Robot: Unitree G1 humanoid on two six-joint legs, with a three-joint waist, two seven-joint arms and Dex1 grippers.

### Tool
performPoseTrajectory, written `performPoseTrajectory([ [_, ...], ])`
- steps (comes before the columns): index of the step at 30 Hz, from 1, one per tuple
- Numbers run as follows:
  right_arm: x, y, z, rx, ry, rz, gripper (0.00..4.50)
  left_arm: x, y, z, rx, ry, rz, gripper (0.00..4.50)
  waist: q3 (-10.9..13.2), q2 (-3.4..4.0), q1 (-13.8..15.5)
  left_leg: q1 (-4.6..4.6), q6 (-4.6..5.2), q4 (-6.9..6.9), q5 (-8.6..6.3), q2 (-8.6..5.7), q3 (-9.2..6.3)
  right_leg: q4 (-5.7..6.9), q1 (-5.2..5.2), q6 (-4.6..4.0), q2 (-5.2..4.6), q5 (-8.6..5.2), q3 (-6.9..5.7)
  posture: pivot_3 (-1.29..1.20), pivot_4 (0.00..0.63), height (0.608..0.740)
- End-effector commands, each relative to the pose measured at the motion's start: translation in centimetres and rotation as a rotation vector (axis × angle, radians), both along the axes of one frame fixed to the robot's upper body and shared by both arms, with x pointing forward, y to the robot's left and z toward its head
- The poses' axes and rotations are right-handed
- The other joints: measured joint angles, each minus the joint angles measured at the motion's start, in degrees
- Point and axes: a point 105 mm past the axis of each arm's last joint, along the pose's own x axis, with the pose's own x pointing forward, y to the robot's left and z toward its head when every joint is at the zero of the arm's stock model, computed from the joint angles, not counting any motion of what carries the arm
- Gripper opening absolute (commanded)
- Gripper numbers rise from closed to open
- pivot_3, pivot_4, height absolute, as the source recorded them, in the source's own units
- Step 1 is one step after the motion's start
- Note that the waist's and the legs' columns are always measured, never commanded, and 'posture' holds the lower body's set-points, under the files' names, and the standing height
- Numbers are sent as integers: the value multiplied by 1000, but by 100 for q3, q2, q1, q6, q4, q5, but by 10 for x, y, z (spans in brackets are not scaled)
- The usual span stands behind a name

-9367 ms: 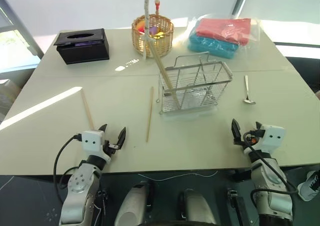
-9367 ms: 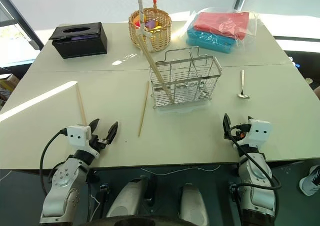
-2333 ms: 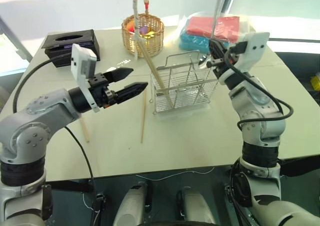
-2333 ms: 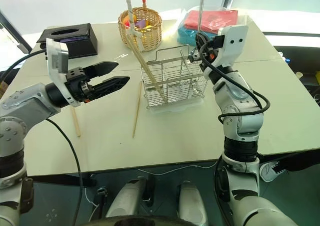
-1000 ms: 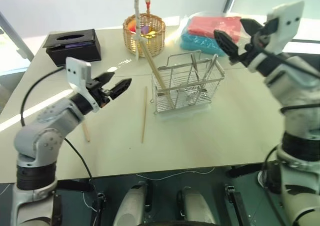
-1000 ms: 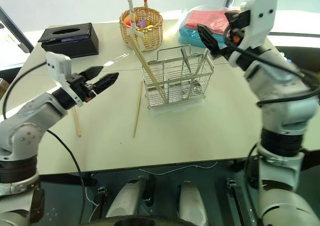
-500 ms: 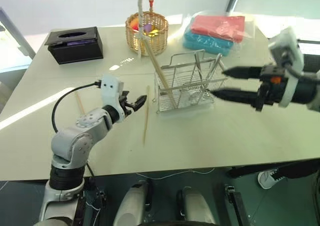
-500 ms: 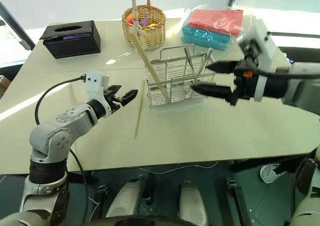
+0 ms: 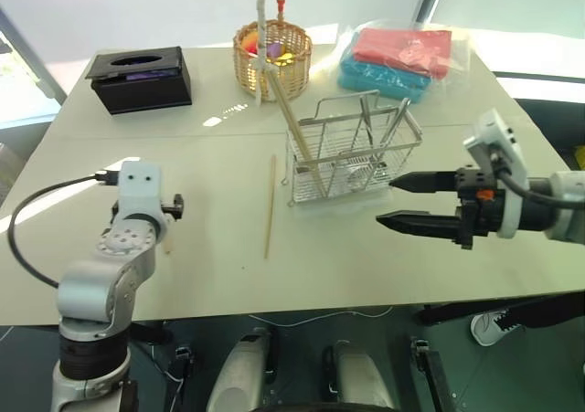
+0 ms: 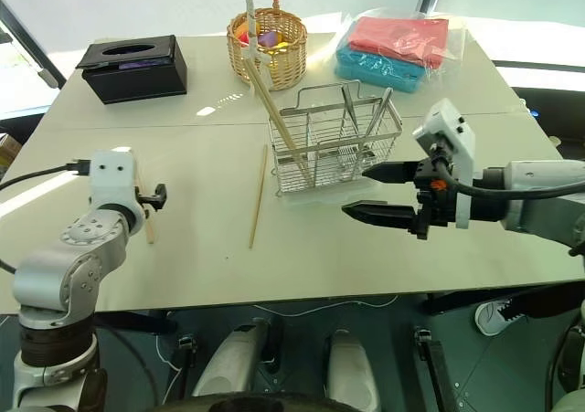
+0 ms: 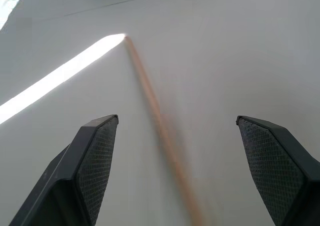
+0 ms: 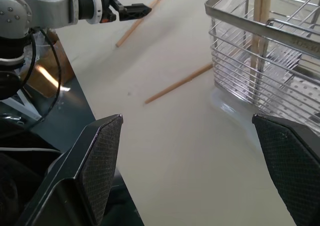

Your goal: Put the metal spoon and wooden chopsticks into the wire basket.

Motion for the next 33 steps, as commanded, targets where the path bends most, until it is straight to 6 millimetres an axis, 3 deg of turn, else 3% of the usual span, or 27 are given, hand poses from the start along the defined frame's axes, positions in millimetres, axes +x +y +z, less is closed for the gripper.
performPoseTrajectory([
  [1, 0, 6, 5, 12, -47, 28, 4288, -4, 7, 15, -33, -73, 60, 4009, 0, -2, 0, 0, 0, 0, 0, 0, 0, -1, 1, 0, 0, 0, 0, 0, 150, 740],
  [11, 2, 8, 5, 22, -60, 12, 4288, -10, 24, -13, -169, -4, 212, 4009, 1, -7, -1, 0, 0, 0, 0, 0, 0, -3, 1, 15, 2, 8, -1, 0, 150, 740],
  [17, 3, 8, 7, 48, -68, -5, 4288, 6, 27, -26, -168, 62, 190, 4009, -3, -15, 8, 0, 0, 2, 0, 0, 0, -3, 2, 17, 2, 10, -3, 0, 150, 740],
  [23, 3, 7, 6, 44, -76, -28, 4288, 26, 39, -20, -172, 76, 181, 4009, -4, -16, -1, 0, 0, 1, 0, 0, 0, -3, 2, 19, 1, 14, -3, 0, 150, 740],
  [33, 3, 5, 10, 50, -86, -44, 4288, 23, 40, -31, -354, 150, 259, 4009, -5, -19, 1, -2, 0, 2, 0, 0, 0, -3, 0, 29, 1, 19, -3, 0, 150, 740],
])
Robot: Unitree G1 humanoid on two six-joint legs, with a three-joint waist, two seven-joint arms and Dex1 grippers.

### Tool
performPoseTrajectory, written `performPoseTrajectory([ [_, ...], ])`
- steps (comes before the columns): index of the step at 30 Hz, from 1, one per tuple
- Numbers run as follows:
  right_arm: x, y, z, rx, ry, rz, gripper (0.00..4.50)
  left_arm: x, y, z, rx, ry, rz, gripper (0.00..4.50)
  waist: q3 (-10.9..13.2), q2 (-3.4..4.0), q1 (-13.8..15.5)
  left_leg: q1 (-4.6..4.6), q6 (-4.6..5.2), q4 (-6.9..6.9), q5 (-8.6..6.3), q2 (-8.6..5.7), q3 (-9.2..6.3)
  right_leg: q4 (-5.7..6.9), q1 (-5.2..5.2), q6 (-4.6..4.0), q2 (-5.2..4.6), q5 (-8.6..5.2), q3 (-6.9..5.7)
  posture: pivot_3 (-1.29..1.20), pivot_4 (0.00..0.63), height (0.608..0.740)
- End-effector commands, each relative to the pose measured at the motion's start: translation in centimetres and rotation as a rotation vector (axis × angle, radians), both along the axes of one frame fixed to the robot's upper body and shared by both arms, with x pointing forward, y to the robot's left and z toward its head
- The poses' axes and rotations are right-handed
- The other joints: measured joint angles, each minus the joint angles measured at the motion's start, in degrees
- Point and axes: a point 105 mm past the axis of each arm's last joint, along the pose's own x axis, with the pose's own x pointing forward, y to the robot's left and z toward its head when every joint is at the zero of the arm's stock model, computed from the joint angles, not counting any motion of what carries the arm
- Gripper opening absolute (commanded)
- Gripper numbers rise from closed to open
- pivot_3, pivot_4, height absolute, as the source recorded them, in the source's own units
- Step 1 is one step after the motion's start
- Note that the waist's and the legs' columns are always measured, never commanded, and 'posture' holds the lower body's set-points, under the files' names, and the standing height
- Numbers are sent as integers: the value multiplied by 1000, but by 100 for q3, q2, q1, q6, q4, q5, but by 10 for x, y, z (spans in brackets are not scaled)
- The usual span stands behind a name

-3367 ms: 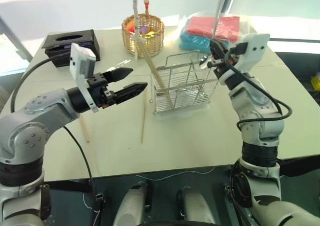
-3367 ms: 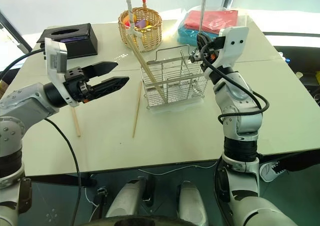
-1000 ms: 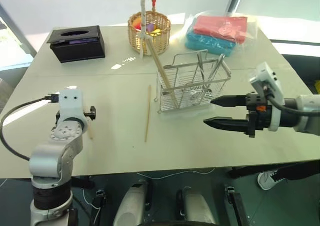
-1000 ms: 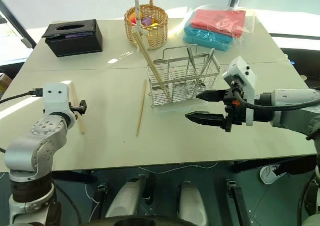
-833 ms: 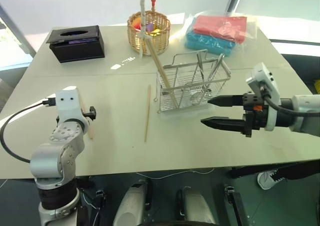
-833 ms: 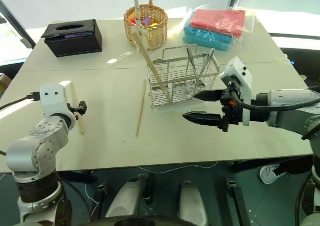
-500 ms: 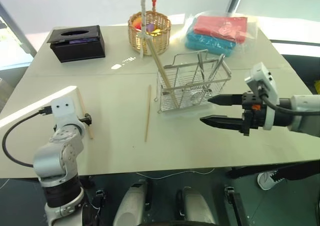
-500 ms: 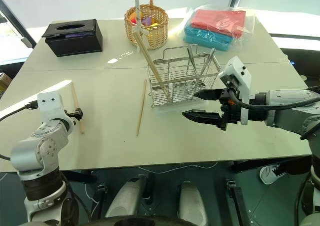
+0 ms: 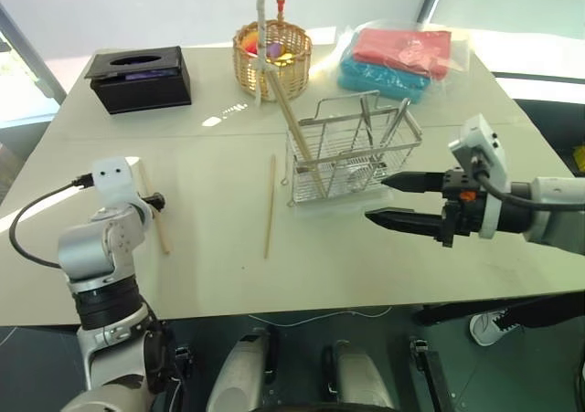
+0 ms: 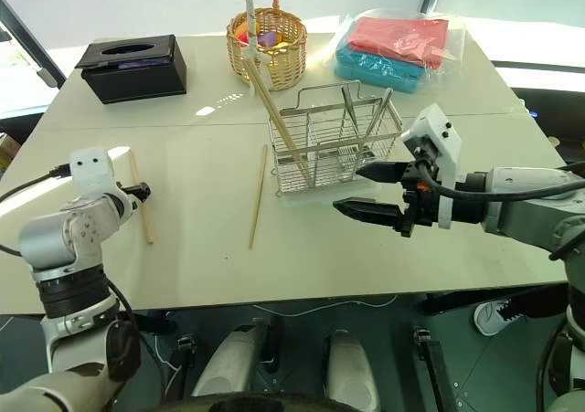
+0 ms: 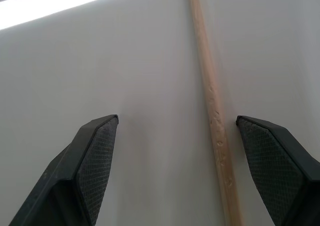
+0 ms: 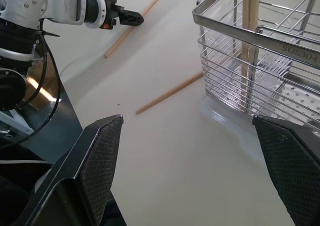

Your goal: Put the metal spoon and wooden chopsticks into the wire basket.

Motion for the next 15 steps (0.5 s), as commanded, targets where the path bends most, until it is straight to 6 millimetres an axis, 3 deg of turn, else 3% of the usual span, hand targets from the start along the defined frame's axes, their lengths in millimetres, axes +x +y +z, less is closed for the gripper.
performPoseTrajectory([
  [1, -4, 1, 14, 12, -65, 13, 4288, -6, 5, -6, -64, 30, 59, 4009, -1, 0, -1, 0, 0, 0, 0, 0, 0, 0, 0, 8, 0, 4, 0, 0, 150, 740],
  [11, -3, 1, 16, 10, -71, 11, 4288, -10, 1, -15, -85, 49, 53, 4009, -3, -1, -1, 1, 0, 1, 0, 0, 0, 0, 2, 9, 1, 5, 0, 0, 150, 740],
  [14, -2, 1, 16, 10, -72, 11, 4347, -12, 1, -15, -94, 45, 62, 3174, -3, -1, -2, 1, 0, 2, 0, 0, 0, 0, 2, 9, 1, 5, 0, 0, 150, 740],
  [15, -2, 1, 16, 10, -73, 11, 4347, -12, 2, -15, -95, 45, 64, 2699, -3, -1, -2, 1, 0, 2, 0, 0, 0, 0, 2, 9, 1, 5, 0, 0, 150, 740],
])
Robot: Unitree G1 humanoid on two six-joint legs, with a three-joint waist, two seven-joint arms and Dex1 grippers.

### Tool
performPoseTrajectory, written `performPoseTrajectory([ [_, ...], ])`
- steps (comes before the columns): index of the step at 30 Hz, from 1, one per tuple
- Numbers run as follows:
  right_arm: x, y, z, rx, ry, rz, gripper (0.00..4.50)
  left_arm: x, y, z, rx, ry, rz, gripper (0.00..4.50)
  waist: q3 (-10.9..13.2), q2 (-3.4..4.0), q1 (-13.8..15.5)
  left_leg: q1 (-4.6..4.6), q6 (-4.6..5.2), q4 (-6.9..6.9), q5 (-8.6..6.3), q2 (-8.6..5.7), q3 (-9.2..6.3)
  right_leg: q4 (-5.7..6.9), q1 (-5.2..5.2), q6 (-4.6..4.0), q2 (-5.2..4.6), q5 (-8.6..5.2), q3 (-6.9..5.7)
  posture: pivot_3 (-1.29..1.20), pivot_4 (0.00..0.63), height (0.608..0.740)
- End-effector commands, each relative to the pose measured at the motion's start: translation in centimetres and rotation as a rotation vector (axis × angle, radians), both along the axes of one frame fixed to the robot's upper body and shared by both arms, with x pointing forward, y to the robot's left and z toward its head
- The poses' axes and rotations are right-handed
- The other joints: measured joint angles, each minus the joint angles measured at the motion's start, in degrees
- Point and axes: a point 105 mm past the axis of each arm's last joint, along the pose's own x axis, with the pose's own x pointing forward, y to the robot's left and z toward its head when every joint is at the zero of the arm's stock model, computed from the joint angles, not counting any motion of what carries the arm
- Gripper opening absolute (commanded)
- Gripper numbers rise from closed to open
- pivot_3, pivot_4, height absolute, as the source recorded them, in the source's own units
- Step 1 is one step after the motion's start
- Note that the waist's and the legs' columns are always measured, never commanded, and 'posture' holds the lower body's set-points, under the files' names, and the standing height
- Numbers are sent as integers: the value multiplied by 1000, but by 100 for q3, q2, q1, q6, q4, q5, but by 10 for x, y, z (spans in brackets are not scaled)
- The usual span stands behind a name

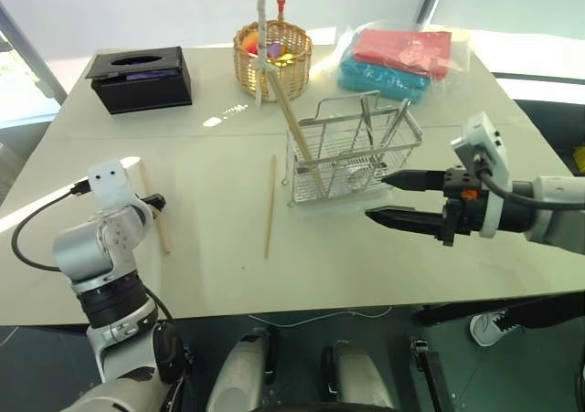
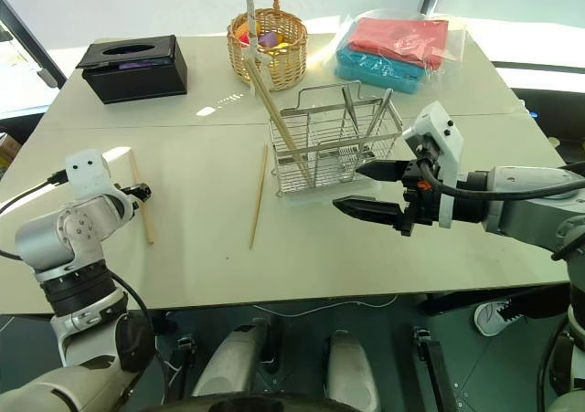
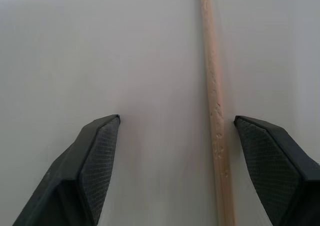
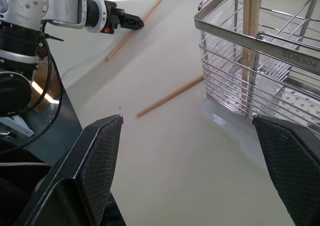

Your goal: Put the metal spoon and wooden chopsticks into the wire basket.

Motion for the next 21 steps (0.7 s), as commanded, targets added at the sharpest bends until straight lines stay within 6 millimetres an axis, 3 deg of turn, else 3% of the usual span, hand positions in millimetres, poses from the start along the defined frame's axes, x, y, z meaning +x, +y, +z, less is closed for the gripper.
performPoseTrajectory([
  [1, -2, 0, 15, 4, -70, 7, 4347, -8, 4, -10, -12, 41, 17, 2191, 0, 0, 0, 0, 0, 0, 0, 0, 0, 0, 0, 0, 0, 0, 0, 0, 150, 740],
  [5, -1, -1, 16, 10, -74, -1, 4347, -9, 6, -1, 16, 12, 16, 92, -1, 0, -1, 1, 0, 0, 0, 0, 0, 1, 0, 0, 0, 0, 0, 0, 150, 740],
  [10, 0, -2, 16, 15, -74, -3, 4347, -12, 11, -2, 29, 16, 27, 34, -1, 0, -2, 1, 0, 1, 0, 0, 0, 2, 0, 0, 0, 0, 0, 0, 150, 740],
  [12, 1, -2, 15, 18, -72, -5, 4347, -6, 13, 9, 75, -35, 4, 34, -1, 0, -10, 1, 0, 1, 0, 0, 0, 2, -1, 0, 0, 0, 0, 0, 150, 740],
  [14, 2, -2, 13, 20, -71, -8, 4347, 8, 11, 41, 135, -206, -58, 34, 1, -4, -8, 1, 0, 0, 0, 0, 0, 3, -2, 0, 2, 0, 0, 0, 150, 740],
  [17, 3, -1, 11, 27, -71, -11, 4347, 25, -27, 104, 76, -546, -323, 34, 3, -9, 32, -2, -1, 0, 0, 0, 0, 3, -4, -2, 0, 0, 0, 0, 150, 740],
  [21, 5, 0, 9, 39, -75, -15, 4347, 21, -79, 167, 24, -819, -689, 34, 3, -9, 108, -4, -1, -2, -1, 0, 0, -36, 0, -13, -2, 14, -1, 0, 150, 740],
])
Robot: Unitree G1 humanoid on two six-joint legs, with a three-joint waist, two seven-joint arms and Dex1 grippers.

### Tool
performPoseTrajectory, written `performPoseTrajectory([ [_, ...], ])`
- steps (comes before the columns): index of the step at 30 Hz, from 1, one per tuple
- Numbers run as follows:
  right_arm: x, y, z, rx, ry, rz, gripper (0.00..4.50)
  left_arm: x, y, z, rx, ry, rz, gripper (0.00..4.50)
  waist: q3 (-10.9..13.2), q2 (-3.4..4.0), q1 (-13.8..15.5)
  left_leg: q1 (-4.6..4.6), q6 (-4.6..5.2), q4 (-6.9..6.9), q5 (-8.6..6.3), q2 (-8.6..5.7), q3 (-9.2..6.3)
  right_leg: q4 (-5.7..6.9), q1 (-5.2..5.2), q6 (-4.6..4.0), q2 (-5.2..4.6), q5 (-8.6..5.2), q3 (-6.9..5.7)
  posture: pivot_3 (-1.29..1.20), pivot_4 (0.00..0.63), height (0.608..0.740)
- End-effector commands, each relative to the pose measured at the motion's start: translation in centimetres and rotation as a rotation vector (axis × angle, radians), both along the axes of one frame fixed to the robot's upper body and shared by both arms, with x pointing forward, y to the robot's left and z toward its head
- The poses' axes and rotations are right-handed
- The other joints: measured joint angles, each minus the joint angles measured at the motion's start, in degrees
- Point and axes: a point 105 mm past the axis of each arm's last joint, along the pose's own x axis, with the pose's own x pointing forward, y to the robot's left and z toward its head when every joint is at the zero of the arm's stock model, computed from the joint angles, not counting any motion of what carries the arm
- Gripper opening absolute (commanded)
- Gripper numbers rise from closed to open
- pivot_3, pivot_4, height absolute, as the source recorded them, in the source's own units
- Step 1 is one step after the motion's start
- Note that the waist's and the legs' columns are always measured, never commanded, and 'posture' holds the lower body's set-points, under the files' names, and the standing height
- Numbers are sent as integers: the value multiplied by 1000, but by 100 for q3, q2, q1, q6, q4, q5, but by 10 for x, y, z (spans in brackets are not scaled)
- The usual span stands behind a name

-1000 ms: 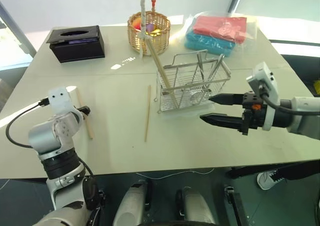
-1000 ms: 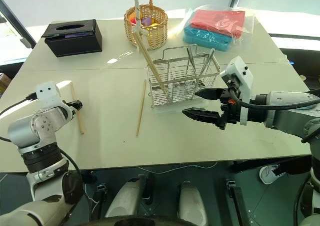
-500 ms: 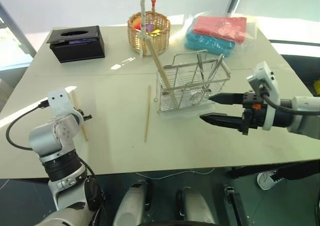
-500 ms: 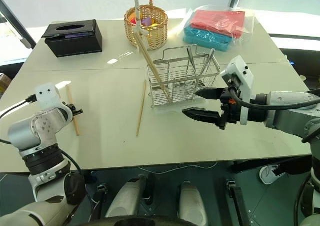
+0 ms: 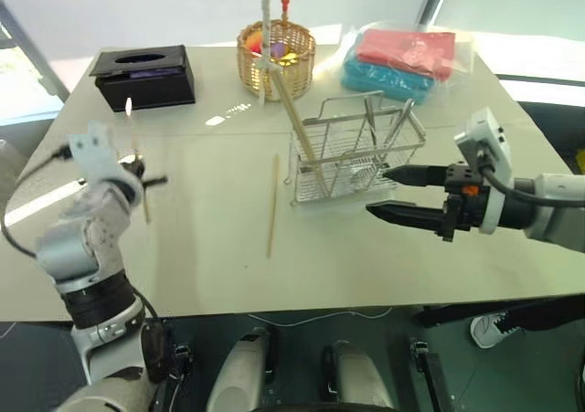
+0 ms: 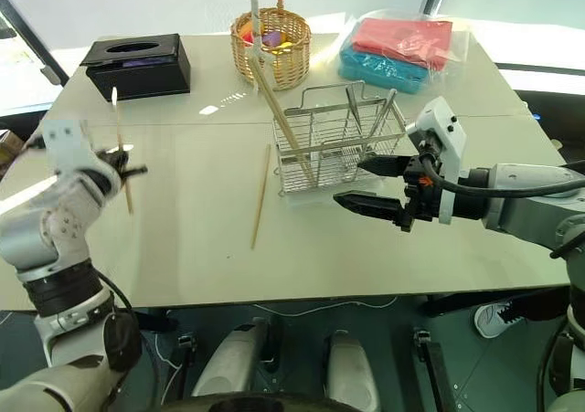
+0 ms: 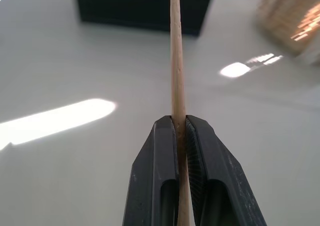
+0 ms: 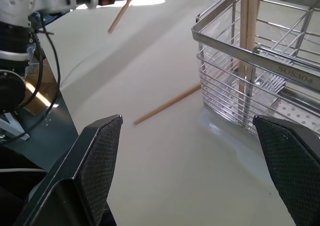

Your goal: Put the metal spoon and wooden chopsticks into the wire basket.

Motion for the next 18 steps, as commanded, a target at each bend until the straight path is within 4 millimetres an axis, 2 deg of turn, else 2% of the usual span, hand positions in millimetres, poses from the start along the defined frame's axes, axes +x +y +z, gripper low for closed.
performPoseTrajectory([
  [1, 1, 2, 5, 24, -42, -1, 4347, -14, -48, 66, 28, -276, -341, 34, 0, 0, 7, 0, 0, 0, 0, 0, 0, -6, 1, -1, 0, 2, 0, 0, 150, 740],
  [4, 3, 3, 5, 34, -46, -3, 4347, -24, -74, 90, -18, -397, -562, 34, -1, 1, 19, -1, 2, -2, 0, 0, 2, -12, 8, 3, 1, 5, 0, 0, 150, 740],
  [7, 5, 4, 5, 43, -58, -7, 4347, -36, -99, 108, -114, -544, -794, 34, -1, 2, 22, -1, 3, -3, 2, 0, 1, -8, 6, 4, 6, 5, 0, 0, 150, 740],
  [9, 6, 5, 6, 46, -66, -10, 4347, -41, -108, 115, -173, -618, -889, 34, -1, 2, 24, -1, 13, -1, 8, 0, 1, -7, 8, 4, 7, 5, -1, 0, 150, 740],
  [14, 7, 5, 8, 55, -92, -26, 4347, -27, -132, 111, -262, -640, -1001, 34, -1, 2, 29, 0, 31, 6, 18, 0, 2, -6, 14, 7, 8, 7, -1, 0, 150, 740],
  [18, 6, 8, 8, 68, -104, -34, 4347, -9, -148, 104, -289, -661, -982, 34, 0, 0, 35, -1, 38, 10, 21, 0, 2, -9, 18, 12, 8, 10, -1, 0, 150, 740],
])
